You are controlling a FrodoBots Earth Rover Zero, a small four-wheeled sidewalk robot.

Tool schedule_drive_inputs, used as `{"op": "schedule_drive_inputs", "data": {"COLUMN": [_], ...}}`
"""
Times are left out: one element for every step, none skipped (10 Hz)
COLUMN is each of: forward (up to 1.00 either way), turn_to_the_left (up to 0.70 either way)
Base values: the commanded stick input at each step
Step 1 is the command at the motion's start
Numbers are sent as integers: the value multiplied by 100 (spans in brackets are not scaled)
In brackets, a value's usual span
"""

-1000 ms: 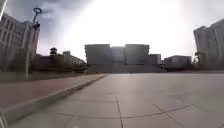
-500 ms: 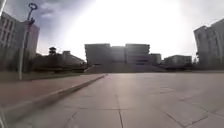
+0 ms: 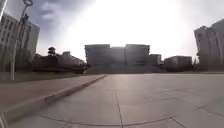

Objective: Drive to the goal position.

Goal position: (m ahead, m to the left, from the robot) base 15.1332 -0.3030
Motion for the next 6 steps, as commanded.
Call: {"op": "schedule_drive_inputs", "data": {"forward": [100,100,100,100,100,100], "turn_to_the_left": [0,0,0,0,0,0]}}
